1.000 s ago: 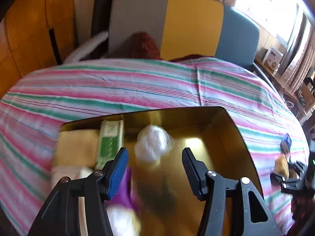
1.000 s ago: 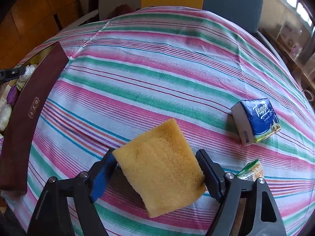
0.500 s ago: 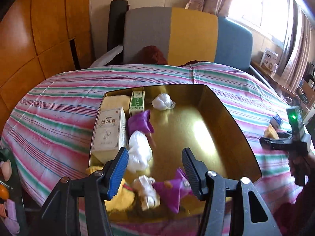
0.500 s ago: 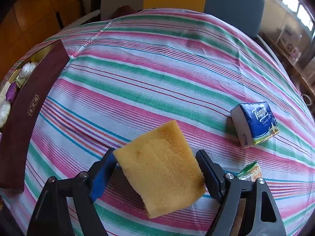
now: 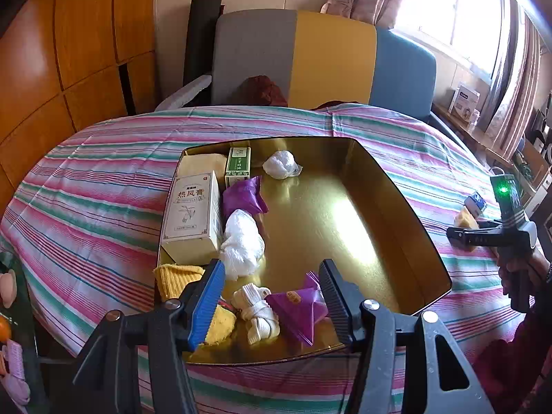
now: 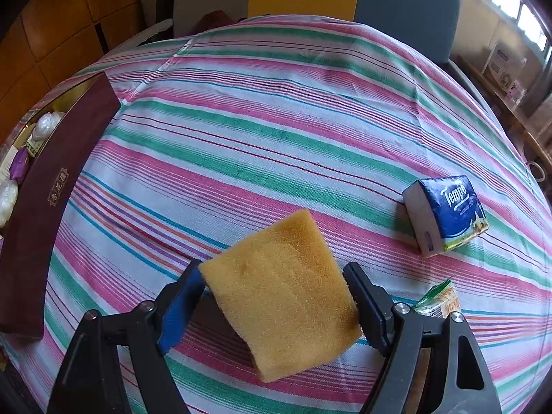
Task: Organize objects
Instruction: 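Carry the yellow sponge into the gold tray and open the right gripper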
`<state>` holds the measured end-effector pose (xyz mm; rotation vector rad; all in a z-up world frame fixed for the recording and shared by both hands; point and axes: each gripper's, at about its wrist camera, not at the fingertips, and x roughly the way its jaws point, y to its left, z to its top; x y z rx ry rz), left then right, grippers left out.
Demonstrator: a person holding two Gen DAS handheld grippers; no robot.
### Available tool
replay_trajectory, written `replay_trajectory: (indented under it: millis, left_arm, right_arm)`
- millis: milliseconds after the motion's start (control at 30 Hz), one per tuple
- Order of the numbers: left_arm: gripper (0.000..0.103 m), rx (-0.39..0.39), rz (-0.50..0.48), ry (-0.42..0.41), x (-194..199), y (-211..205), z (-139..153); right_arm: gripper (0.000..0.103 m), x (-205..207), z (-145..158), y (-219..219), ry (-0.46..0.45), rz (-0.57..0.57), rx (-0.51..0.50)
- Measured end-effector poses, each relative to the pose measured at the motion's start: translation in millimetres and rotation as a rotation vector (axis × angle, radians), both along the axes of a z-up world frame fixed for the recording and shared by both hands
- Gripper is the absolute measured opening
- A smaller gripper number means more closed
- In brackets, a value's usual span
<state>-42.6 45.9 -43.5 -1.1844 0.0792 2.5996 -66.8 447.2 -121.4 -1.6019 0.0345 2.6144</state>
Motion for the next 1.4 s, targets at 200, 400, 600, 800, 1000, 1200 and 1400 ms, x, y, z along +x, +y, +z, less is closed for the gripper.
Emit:
replay_trajectory:
  millis: [200,400,600,800,1000,1200,1400]
  left_arm:
    - [0.057,0.013,0.002,-0.012,1.5,-8.4,-4.2]
    - [0.057,0.035,0.03,-0.011,0.5,-23.4,-5.7]
    - [0.057,0.065,0.107,-0.019,-2.7,-51.4,-7.0]
    - [0.057,0.085,0.179,-0.028,-4.1,-82.4,-11.4]
    - [0.057,0.065,0.198,-0.03,-8.5,-90.2,-16.1]
    - [0.057,0.056,0.19,-0.05,-9.5,-87.0,-23.1]
    - [0.057,0.044,0.188,-0.043,-7.1,-84.3,-21.7]
  right_arm:
    - [0.061,-3.8,24.1,-8.7,0.007,-0.078,-0.035]
    - [0.06,-15.7,90.0,-69.4,0.138,0.022,-0.116]
    - [0.061,-36.2,110.1,-184.7,0.156,0.214,-0.194]
    - [0.062,-77.0,68.8,-258.5,0.065,0.218,-0.256]
    - [0.065,-107.9,33.8,-288.6,-0.002,0.166,-0.247]
    - [0.07,-119.6,23.8,-293.8,-0.019,0.168,-0.202]
    - [0.085,-112.9,31.1,-290.3,0.011,0.169,-0.268]
